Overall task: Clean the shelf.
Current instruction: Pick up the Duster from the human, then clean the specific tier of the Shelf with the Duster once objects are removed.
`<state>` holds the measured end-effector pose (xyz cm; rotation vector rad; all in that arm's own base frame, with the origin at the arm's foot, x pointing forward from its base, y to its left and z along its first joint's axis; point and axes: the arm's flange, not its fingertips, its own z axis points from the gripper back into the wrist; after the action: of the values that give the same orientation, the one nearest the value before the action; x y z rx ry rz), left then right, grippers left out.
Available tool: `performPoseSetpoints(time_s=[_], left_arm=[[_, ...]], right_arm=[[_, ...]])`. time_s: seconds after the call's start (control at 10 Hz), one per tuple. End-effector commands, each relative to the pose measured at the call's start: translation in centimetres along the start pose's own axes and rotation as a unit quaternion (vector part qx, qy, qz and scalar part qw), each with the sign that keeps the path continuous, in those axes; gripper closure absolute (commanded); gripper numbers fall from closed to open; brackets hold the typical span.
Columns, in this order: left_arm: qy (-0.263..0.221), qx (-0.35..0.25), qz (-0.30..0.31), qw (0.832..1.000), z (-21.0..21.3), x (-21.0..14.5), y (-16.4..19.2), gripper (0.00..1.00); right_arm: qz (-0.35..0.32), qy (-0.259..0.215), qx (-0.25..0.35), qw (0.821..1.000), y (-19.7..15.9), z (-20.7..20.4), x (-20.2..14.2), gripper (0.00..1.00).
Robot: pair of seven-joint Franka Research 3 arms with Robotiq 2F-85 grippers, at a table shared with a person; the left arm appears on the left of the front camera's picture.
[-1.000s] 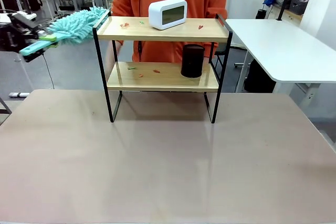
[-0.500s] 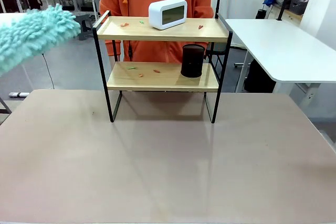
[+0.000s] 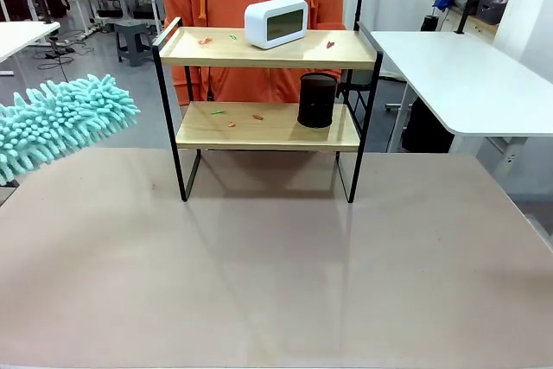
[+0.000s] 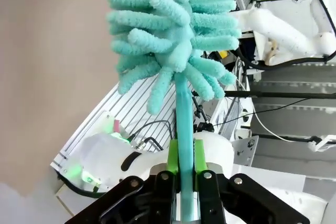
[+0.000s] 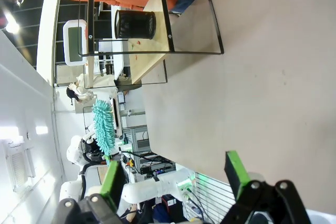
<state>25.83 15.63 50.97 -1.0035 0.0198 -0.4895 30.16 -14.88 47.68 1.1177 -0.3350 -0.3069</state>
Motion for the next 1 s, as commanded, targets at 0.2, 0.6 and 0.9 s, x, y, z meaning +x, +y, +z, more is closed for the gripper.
performPoseSetpoints(time_s=[0.2, 0.6, 0.9], left_arm=[[-0.019, -0.011, 0.013, 1.0, 0.75, 0.51, -0.97, 1.0], [-0.019, -0.011, 0.013, 1.0, 0.75, 0.51, -0.97, 1.0], [-0.019, -0.011, 0.013, 1.0, 0.75, 0.51, -0.97, 1.0]], right_arm=[[0.013, -0.005, 0.01, 1.0, 0.09, -0.17, 0.17, 0.0], [0.013, -0.005, 0.01, 1.0, 0.09, -0.17, 0.17, 0.0], [0.013, -0.005, 0.01, 1.0, 0.09, -0.17, 0.17, 0.0]])
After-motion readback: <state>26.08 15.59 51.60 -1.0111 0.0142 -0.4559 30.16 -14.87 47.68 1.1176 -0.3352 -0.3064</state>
